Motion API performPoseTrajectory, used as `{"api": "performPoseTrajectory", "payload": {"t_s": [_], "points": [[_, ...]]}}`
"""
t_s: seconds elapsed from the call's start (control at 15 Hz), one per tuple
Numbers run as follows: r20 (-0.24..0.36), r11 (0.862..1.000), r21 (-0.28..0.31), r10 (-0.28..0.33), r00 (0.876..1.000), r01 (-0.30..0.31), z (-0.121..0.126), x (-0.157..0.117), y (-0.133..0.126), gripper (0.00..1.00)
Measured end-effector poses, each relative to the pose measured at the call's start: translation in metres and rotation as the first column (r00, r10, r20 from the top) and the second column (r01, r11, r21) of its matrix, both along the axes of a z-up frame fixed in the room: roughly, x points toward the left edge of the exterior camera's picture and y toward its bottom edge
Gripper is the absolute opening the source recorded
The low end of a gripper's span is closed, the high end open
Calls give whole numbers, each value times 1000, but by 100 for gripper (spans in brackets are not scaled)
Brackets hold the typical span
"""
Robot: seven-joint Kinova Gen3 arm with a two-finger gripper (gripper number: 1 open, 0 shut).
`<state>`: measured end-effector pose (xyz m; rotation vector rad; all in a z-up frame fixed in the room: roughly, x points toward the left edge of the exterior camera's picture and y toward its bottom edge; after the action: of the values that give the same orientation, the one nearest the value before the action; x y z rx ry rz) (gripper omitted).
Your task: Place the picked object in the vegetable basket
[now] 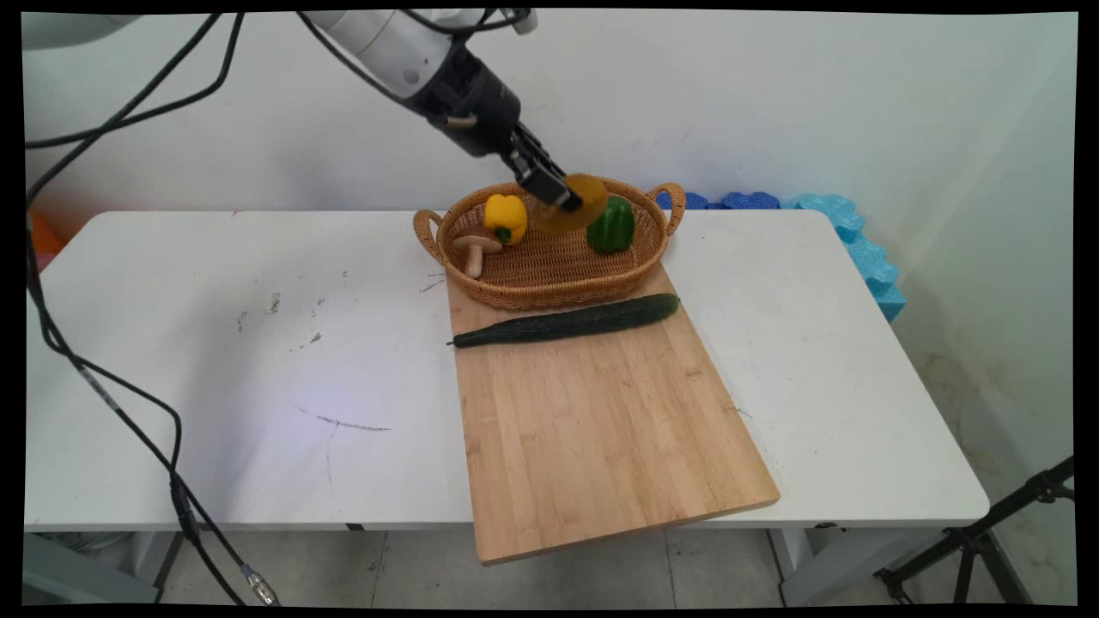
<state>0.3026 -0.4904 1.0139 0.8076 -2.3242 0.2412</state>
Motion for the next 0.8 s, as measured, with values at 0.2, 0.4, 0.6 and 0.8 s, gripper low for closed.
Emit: {"api": "performPoseTrajectory", "payload": {"t_s": [0.2,0.4,0.6,0.8], "points": [[20,999,-17,38,999,-37,-2,10,-21,0],[39,997,-24,75,996,-75,-12,18,-40,0],[53,994,-24,112,992,-110,-27,21,-57,0],[66,989,-20,147,987,-146,-45,24,-73,0]]}}
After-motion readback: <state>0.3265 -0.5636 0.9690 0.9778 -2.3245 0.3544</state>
